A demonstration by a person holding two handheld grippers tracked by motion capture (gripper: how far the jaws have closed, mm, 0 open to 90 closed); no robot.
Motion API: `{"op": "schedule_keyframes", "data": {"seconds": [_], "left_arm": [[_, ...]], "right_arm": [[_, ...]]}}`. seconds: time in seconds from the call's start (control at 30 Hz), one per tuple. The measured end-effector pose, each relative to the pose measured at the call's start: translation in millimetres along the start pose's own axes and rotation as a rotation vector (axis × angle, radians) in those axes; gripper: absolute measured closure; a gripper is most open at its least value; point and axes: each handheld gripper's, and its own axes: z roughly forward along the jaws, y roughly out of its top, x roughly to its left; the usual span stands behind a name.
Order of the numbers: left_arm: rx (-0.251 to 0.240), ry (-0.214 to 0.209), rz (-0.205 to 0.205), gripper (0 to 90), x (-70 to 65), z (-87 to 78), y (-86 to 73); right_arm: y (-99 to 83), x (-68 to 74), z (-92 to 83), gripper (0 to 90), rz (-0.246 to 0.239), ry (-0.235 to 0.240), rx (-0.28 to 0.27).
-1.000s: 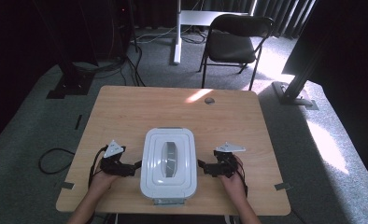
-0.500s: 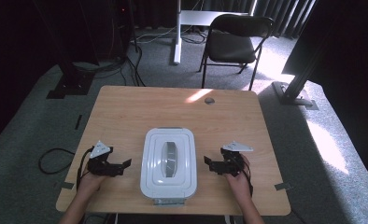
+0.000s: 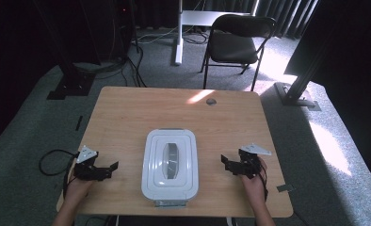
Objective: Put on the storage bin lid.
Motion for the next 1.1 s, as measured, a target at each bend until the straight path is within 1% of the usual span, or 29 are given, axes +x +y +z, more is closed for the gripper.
{"op": "schedule_keyframes", "data": {"seconds": [0.13,0.2,0.27,0.37,0.43,0.47,0.5,0.53,0.6,0.67,0.77,0.83,0.87,0.93,0.97,1.03,1.07,1.1], "left_arm": [[-0.003,0.031,-0.026,0.9,6.3,-5.1,-5.2],[0.003,0.049,-0.030,0.9,8.7,-7.7,-8.0],[0.006,0.065,-0.043,0.9,10.7,-9.9,-10.8],[0.015,0.096,-0.053,0.9,13.0,-12.6,-14.2],[0.018,0.100,-0.055,0.9,13.7,-13.1,-15.1],[0.030,0.124,-0.068,0.9,15.1,-13.9,-17.0],[0.031,0.142,-0.077,0.9,16.1,-14.2,-18.6],[0.034,0.151,-0.085,0.9,17.1,-14.6,-19.6],[0.038,0.174,-0.101,0.8,20.0,-15.0,-21.5],[0.046,0.202,-0.110,0.9,22.9,-14.8,-22.6],[0.059,0.242,-0.154,0.9,28.5,-16.1,-24.9],[0.059,0.242,-0.154,0.9,28.5,-16.1,-24.9],[0.085,0.282,-0.193,0.8,33.8,-17.0,-28.1],[0.094,0.299,-0.218,0.8,37.1,-18.1,-29.8],[0.098,0.306,-0.224,0.8,38.1,-18.7,-30.6],[0.098,0.306,-0.224,0.9,38.1,-18.7,-30.6],[0.111,0.320,-0.234,0.9,39.7,-18.9,-32.9],[0.123,0.327,-0.234,0.9,40.0,-18.6,-33.4]], "right_arm": [[-3.2,-12.8,-7.4,13.6,0.019,-0.045,-0.004],[-5.3,-19.4,-11.0,13.7,0.029,-0.067,-0.004],[-7.6,-25.7,-14.8,13.7,0.043,-0.088,-0.003],[-11.7,-34.2,-19.5,13.7,0.064,-0.113,-0.003],[-13.0,-37.0,-20.9,13.7,0.070,-0.119,-0.002],[-14.3,-39.8,-22.2,13.7,0.074,-0.128,0.000],[-17.6,-46.9,-26.0,13.7,0.087,-0.156,0.006],[-18.3,-48.8,-27.2,13.7,0.095,-0.161,0.007],[-20.8,-53.2,-29.3,13.7,0.111,-0.199,0.018],[-23.6,-57.8,-30.4,13.7,0.127,-0.217,0.035],[-28.3,-63.2,-31.2,13.6,0.139,-0.251,0.058],[-29.8,-65.0,-31.8,13.6,0.146,-0.257,0.065],[-33.2,-68.9,-33.1,13.6,0.161,-0.273,0.077],[-35.9,-72.7,-34.5,13.6,0.182,-0.287,0.088],[-37.3,-74.4,-35.1,13.6,0.190,-0.293,0.090],[-39.0,-75.7,-35.6,13.6,0.198,-0.297,0.092],[-43.0,-77.7,-36.5,13.6,0.205,-0.308,0.098],[-45.2,-78.8,-36.7,13.7,0.206,-0.313,0.102]]}}
